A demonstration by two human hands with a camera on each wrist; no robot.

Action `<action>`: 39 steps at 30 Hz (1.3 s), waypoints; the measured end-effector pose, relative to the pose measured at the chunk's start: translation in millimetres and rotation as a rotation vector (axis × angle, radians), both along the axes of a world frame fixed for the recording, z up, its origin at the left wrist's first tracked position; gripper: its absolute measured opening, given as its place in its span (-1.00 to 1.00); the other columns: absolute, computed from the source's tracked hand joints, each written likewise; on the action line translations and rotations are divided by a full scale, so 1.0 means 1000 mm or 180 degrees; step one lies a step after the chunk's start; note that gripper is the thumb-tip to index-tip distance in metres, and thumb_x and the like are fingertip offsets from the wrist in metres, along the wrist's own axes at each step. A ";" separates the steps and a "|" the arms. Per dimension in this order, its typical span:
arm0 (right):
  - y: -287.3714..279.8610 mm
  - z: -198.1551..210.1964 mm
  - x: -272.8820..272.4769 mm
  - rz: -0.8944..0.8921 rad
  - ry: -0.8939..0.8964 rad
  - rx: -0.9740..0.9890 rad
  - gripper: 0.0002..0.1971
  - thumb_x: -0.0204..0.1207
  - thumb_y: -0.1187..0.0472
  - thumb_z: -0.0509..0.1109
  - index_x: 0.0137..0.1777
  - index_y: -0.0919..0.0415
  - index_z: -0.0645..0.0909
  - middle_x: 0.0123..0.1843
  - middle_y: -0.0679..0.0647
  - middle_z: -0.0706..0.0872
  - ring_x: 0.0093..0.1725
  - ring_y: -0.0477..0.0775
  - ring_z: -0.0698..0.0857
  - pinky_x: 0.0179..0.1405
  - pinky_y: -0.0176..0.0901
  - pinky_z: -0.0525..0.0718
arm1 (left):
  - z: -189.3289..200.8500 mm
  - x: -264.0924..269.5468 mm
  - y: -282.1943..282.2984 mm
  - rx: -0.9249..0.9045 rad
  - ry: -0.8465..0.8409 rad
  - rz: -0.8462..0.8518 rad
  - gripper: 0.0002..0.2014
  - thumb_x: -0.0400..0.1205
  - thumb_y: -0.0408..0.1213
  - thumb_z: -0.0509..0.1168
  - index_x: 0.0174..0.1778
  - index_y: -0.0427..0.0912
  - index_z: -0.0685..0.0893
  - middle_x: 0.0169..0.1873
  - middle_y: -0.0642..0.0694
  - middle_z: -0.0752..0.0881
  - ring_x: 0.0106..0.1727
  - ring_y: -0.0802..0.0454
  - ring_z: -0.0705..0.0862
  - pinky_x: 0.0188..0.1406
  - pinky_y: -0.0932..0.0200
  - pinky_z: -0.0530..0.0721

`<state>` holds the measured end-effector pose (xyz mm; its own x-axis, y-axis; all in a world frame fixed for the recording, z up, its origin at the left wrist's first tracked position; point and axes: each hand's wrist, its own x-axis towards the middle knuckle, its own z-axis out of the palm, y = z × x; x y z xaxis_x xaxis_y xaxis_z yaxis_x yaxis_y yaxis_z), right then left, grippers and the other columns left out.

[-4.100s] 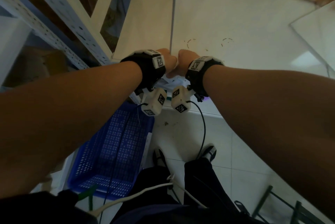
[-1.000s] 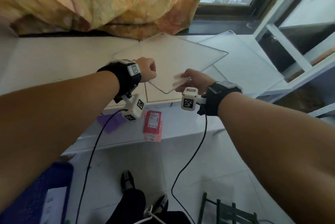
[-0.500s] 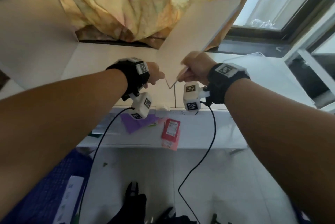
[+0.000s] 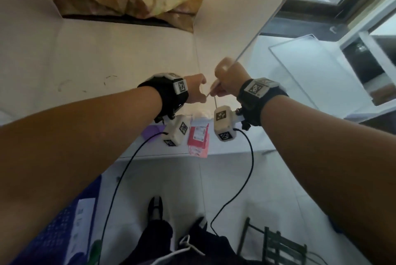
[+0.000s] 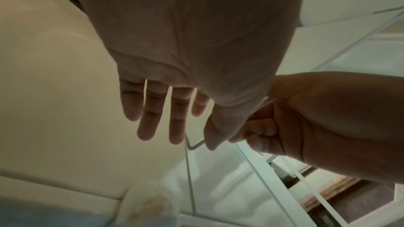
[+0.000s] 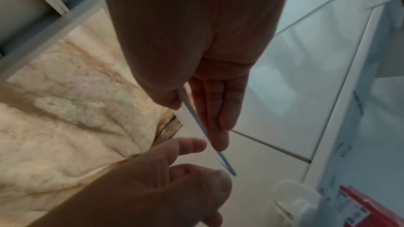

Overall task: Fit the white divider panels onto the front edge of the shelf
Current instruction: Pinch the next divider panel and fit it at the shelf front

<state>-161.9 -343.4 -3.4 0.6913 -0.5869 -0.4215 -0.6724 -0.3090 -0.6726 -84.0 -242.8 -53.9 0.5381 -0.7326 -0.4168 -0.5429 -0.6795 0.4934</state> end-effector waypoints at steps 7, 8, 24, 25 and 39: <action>0.012 -0.025 -0.006 -0.0144 0.0185 0.0169 -0.76 0.64 0.24 0.21 0.19 0.35 0.56 -0.07 0.31 0.80 -0.13 0.23 0.83 -0.03 0.17 0.82 | -0.032 0.004 0.008 0.0116 -0.0178 -0.0426 -0.40 0.63 -0.33 0.25 0.61 -0.09 0.27 0.23 -0.19 0.67 0.20 -0.19 0.64 0.15 0.07 0.55; 0.013 -0.026 -0.006 -0.0237 0.0216 0.0275 -0.78 0.64 0.24 0.20 0.15 0.36 0.55 -0.07 0.33 0.80 -0.08 0.25 0.83 -0.01 0.17 0.81 | -0.033 0.005 0.009 0.0101 -0.0198 -0.0443 -0.42 0.64 -0.34 0.23 0.61 -0.08 0.27 0.23 -0.18 0.66 0.20 -0.19 0.64 0.14 0.06 0.55; 0.019 -0.027 -0.020 -0.0326 0.0140 0.0564 -0.66 0.61 0.26 0.13 0.26 0.41 0.56 -0.02 0.38 0.81 -0.06 0.28 0.83 0.02 0.20 0.80 | -0.050 0.004 0.016 0.0209 -0.0193 -0.0713 -0.21 0.44 -0.10 0.52 0.51 -0.13 0.26 0.20 -0.19 0.64 0.13 -0.21 0.64 0.14 -0.14 0.63; 0.020 -0.027 -0.020 -0.0292 0.0097 0.0510 -0.67 0.62 0.27 0.13 0.29 0.41 0.55 0.01 0.41 0.79 -0.09 0.27 0.83 0.01 0.20 0.80 | -0.050 0.004 0.016 0.0201 -0.0190 -0.0714 -0.21 0.44 -0.09 0.52 0.51 -0.13 0.27 0.20 -0.19 0.64 0.12 -0.21 0.65 0.13 -0.14 0.63; 0.024 -0.038 -0.024 -0.0061 0.0019 0.0269 -0.67 0.64 0.26 0.18 0.33 0.40 0.53 0.11 0.42 0.75 0.00 0.38 0.81 -0.08 0.17 0.83 | -0.055 -0.008 0.019 0.0122 -0.0358 -0.0516 -0.23 0.40 -0.07 0.53 0.45 -0.12 0.30 0.14 -0.17 0.66 0.06 -0.22 0.66 0.07 -0.13 0.66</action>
